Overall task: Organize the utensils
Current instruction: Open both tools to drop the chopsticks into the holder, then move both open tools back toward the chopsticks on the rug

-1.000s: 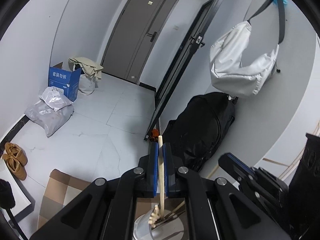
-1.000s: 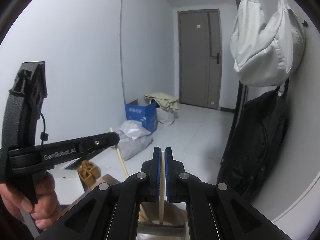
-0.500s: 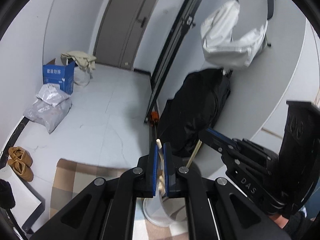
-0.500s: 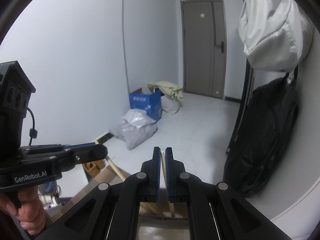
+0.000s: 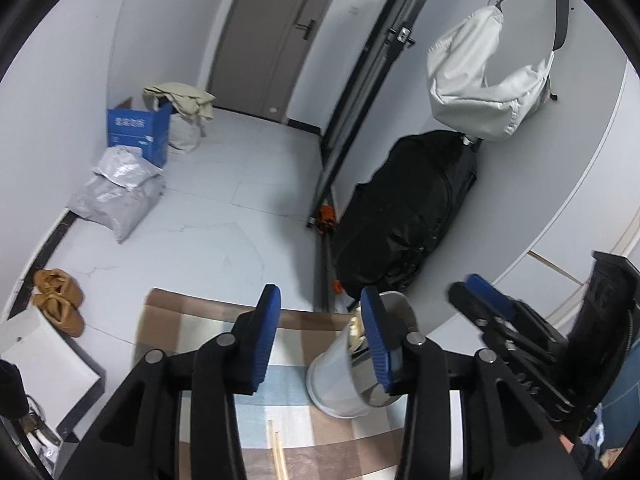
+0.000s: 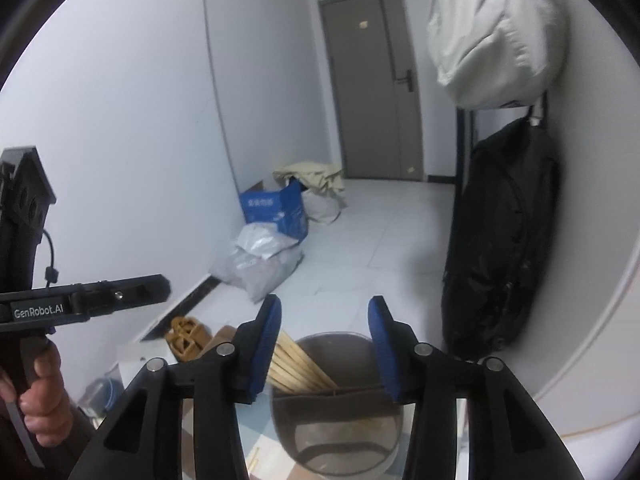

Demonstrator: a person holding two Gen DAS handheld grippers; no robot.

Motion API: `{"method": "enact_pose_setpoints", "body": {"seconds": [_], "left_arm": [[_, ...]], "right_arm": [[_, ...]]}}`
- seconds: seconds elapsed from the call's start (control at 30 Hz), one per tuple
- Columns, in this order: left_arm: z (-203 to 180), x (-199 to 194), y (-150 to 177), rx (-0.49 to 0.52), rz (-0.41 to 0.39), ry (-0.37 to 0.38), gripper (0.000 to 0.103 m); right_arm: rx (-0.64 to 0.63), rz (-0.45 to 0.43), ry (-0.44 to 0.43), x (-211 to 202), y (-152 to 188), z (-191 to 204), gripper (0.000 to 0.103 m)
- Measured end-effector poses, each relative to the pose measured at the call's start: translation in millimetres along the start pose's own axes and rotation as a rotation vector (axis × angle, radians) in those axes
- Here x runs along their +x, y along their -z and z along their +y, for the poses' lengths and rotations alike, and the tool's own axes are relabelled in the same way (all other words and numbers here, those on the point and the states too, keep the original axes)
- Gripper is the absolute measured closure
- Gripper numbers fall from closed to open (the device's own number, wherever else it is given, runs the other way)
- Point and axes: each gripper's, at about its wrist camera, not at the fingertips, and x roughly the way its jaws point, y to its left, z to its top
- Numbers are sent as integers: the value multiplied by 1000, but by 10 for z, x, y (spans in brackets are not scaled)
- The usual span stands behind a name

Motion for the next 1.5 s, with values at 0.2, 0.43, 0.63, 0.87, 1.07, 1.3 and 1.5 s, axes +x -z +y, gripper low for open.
{"method": "enact_pose_setpoints", "body": {"seconds": [0.2,0.43,0.63,0.87,1.07,1.3,1.5], "left_arm": [[17,-195,124,10,-47,-67,43],[-67,-397,250,70,-84,-114,31],[-95,-564,398,100,-146,-141,15],[-77,-607,590,132,-179,-181,4],[-30,-612,826,139,-187,-193,4],[99,-510,1065,123,-180,-217,4],[209,-386,1208,119,-156,-259,4]], "right_arm": [[40,-54,2,-300,92,101,42],[47,-114,-15,-636,209,345,25],[80,-129,-49,-803,378,438,23],[74,-144,-49,-920,672,565,20],[88,-128,-46,-903,958,620,18],[91,-106,-36,-819,1218,682,9],[83,-47,-28,-668,1421,713,9]]}}
